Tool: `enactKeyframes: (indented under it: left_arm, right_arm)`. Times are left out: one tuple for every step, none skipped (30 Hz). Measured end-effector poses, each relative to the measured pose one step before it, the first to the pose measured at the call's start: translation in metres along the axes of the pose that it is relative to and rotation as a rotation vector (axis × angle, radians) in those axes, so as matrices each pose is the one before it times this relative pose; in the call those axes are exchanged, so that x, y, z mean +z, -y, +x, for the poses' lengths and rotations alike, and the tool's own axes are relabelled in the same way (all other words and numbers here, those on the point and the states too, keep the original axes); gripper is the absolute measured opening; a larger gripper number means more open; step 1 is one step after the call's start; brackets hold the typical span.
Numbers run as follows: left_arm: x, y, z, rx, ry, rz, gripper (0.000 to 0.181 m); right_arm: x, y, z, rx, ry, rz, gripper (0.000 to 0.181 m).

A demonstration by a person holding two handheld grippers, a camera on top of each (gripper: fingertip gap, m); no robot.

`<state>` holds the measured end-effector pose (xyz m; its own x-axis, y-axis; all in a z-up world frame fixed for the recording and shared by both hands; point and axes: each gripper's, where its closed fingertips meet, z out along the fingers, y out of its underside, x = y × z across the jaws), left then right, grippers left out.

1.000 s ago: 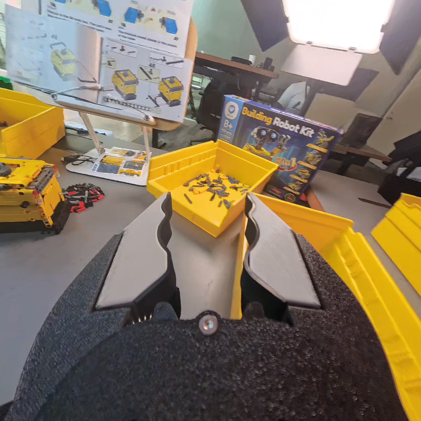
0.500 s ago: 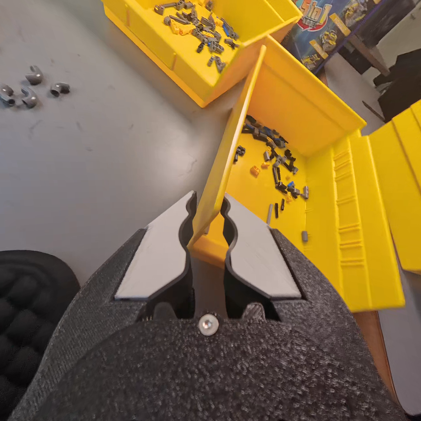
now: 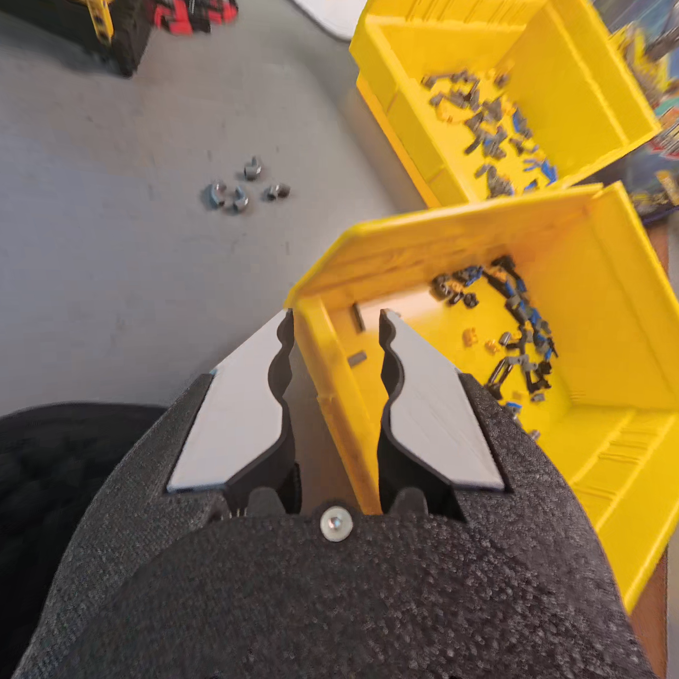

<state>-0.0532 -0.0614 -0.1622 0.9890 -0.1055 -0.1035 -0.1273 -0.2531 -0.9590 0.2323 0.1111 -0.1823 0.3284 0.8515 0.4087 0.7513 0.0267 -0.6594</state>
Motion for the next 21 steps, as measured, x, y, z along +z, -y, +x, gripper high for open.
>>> enactKeyframes:
  left_arm:
    - [0.00029, -0.00006, 0.00024, -0.0035, -0.0029, 0.0000, 0.052]
    - [0.00056, -0.00031, 0.00058, -0.0038, -0.0046, -0.0010, 0.052]
    - [0.00079, -0.00051, 0.00092, -0.0022, -0.0052, -0.0027, 0.052]
    - [0.00068, -0.00061, 0.00119, 0.0013, -0.0047, -0.0037, 0.052]
    - [0.00047, -0.00056, 0.00128, 0.0043, -0.0030, -0.0032, 0.052]
    - [0.00022, -0.00010, 0.00102, 0.0046, -0.0020, -0.0014, 0.052]
    - [-0.00001, 0.00025, 0.00091, 0.0028, -0.0016, 0.0004, 0.052]
    - [-0.00014, 0.00048, 0.00046, 0.0007, -0.0015, 0.0015, 0.052]
    - [-0.00026, 0.00043, 0.00026, -0.0003, -0.0010, 0.0015, 0.052]
    - [-0.00022, 0.00034, -0.00005, -0.0001, 0.0004, 0.0008, 0.052]
    - [-0.00053, 0.00023, -0.00031, 0.0007, 0.0014, 0.0006, 0.052]
    - [-0.00056, 0.00047, -0.00042, 0.0014, 0.0026, 0.0017, 0.052]
    - [-0.00086, 0.00053, -0.00059, 0.0011, 0.0035, 0.0021, 0.052]
    - [-0.00069, 0.00040, -0.00084, 0.0000, 0.0035, 0.0018, 0.052]
    - [-0.00058, 0.00030, -0.00068, -0.0013, 0.0023, 0.0017, 0.051]
    - [-0.00029, 0.00010, -0.00075, -0.0027, 0.0012, 0.0014, 0.051]
    - [0.00022, -0.00046, -0.00049, -0.0038, -0.0001, -0.0001, 0.051]
    - [0.00071, -0.00092, -0.00009, -0.0042, -0.0023, -0.0026, 0.051]
    - [0.00107, -0.00118, 0.00044, -0.0031, -0.0041, -0.0042, 0.051]
    - [0.00107, -0.00104, 0.00080, -0.0013, -0.0042, -0.0044, 0.051]
    - [0.00107, -0.00046, 0.00104, 0.0000, -0.0039, -0.0025, 0.051]
  right_arm:
    - [-0.00432, -0.01594, -0.00168, -0.0140, 0.0243, -0.0733, 0.046]
    - [-0.00337, -0.01329, 0.00323, -0.0305, -0.0195, -0.0550, 0.046]
    - [-0.00326, -0.00995, 0.00402, -0.0260, -0.0272, -0.0359, 0.042]
    - [-0.00327, -0.00802, -0.00051, -0.0072, 0.0072, -0.0251, 0.038]
    - [-0.00246, -0.00571, -0.00214, 0.0115, 0.0244, -0.0122, 0.035]
    - [-0.00057, -0.00451, 0.00142, 0.0149, 0.0081, -0.0076, 0.029]
    - [0.00173, -0.00431, 0.00413, 0.0061, -0.0058, -0.0086, 0.025]
    - [0.00148, 0.00018, 0.00045, 0.0111, 0.0184, 0.0103, 0.024]
    - [0.00152, 0.00072, 0.00180, 0.0006, 0.0065, 0.0017, 0.024]
    - [0.00195, 0.00090, 0.00284, -0.0102, -0.0039, -0.0005, 0.024]
    - [0.00281, 0.00106, 0.00417, -0.0023, -0.0108, 0.0006, 0.024]
    - [0.00238, 0.00034, 0.00381, 0.0015, -0.0102, -0.0056, 0.024]
    - [0.00036, -0.00002, 0.00109, -0.0111, 0.0063, -0.0048, 0.024]
    - [-0.00136, -0.00002, 0.00038, -0.0100, 0.0145, -0.0028, 0.023]
    - [-0.00401, 0.00309, 0.00150, -0.0048, 0.0150, 0.0169, 0.024]
    - [-0.00703, 0.00723, 0.00274, 0.0025, 0.0204, 0.0403, 0.024]
    - [-0.00887, 0.00938, 0.00613, 0.0049, 0.0147, 0.0458, 0.024]
    - [-0.00837, 0.00995, 0.01013, -0.0049, 0.0005, 0.0409, 0.024]
    - [-0.00530, 0.00890, 0.01203, -0.0175, 0.0011, 0.0303, 0.024]
    - [-0.00097, 0.00638, 0.01181, -0.0192, 0.0097, 0.0133, 0.024]
    - [0.00422, 0.00251, 0.00886, -0.0096, 0.0274, -0.0123, 0.024]
